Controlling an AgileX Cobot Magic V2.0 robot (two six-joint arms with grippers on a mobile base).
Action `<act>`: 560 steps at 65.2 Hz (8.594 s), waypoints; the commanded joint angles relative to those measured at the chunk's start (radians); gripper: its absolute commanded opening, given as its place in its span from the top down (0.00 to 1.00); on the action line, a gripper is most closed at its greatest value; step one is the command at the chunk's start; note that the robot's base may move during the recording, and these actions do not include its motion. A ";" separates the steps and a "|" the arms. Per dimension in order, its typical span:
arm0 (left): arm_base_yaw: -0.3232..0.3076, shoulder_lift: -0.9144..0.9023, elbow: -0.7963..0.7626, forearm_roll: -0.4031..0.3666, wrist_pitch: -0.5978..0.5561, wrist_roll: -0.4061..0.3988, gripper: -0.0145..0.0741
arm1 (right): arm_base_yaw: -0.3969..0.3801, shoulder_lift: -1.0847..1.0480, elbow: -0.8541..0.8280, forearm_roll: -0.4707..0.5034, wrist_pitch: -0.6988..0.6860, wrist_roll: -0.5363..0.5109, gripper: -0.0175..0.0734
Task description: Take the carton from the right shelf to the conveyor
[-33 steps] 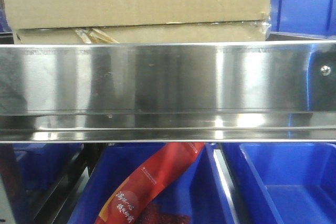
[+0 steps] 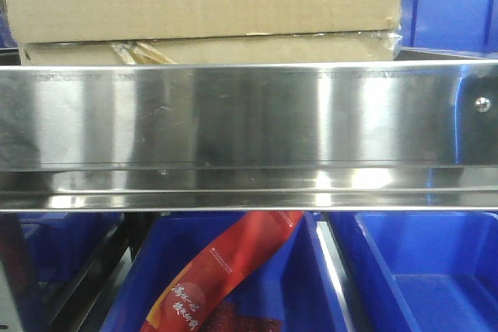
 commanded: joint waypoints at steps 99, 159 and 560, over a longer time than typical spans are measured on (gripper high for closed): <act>-0.362 0.523 -0.913 -0.008 0.444 0.139 0.27 | 0.015 0.311 -0.666 0.069 0.168 -0.008 0.20; -0.462 1.483 -1.970 0.282 1.154 -0.274 0.27 | 0.378 1.496 -2.088 -0.148 1.134 0.122 0.20; -0.536 1.478 -1.946 0.184 1.152 -0.274 0.86 | 0.375 1.292 -1.734 -0.230 1.134 0.212 0.88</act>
